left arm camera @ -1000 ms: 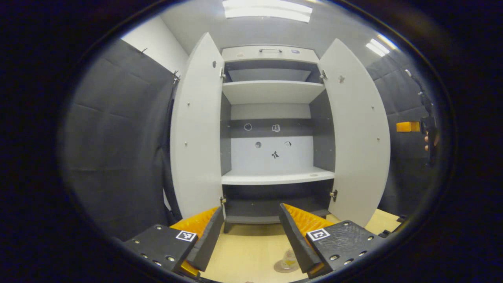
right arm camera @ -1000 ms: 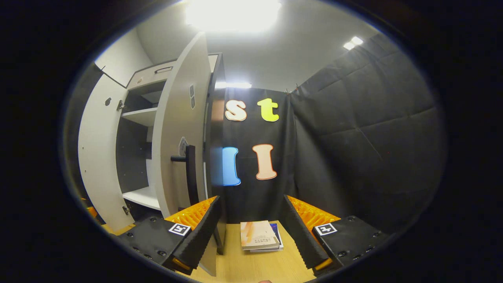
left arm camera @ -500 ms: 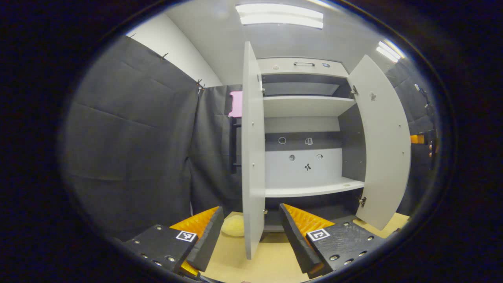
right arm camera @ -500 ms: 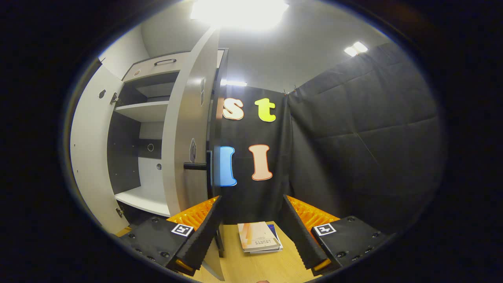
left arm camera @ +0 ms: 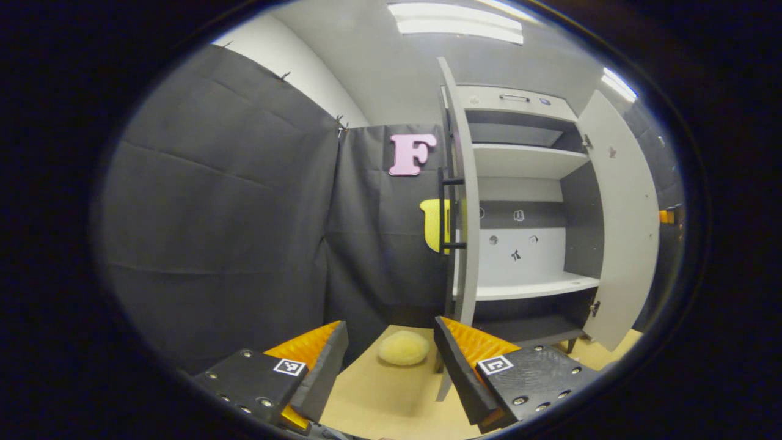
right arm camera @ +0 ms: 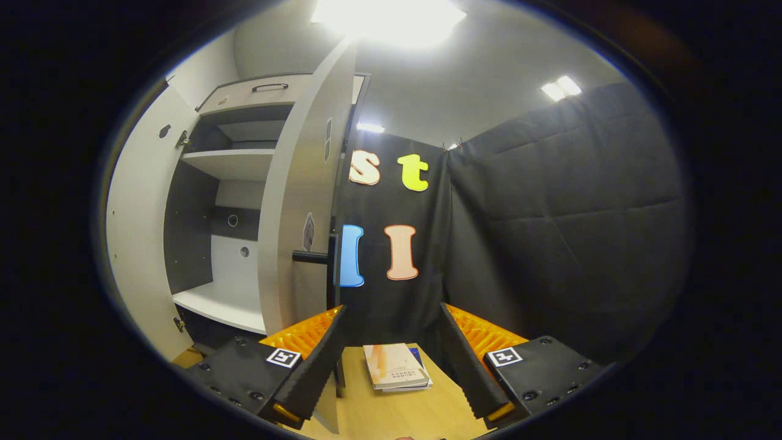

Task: Grasp the bottle in the cabinet with the left hand and place it on the coaster, then close the right door with the right hand and the left door with the left hand.

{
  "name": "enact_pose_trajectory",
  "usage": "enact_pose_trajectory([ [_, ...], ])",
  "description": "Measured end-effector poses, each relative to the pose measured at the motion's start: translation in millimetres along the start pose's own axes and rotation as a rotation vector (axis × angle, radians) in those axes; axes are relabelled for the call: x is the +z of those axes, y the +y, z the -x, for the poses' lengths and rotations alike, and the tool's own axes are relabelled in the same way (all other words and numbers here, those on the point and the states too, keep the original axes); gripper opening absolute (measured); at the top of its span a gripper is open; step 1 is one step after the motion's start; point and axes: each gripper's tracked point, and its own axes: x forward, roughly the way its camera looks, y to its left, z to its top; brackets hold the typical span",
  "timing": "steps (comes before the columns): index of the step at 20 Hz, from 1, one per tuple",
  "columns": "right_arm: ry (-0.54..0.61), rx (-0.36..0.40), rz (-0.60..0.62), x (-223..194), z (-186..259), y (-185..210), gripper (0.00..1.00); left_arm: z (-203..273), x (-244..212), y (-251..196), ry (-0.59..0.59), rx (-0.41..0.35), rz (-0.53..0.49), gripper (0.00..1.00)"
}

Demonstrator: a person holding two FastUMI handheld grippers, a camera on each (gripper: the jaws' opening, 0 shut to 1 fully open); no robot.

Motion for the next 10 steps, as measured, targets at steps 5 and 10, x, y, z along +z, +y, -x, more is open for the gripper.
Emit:
enact_pose_trajectory([
  [5,-0.013,0.021,-0.008,3,10,31,0.95,-11,-3,13,-0.004,-0.025,-0.01,0.86],
  [10,-0.028,0.065,-0.021,5,14,71,0.95,-22,-8,27,0.004,-0.039,0.004,0.86],
])
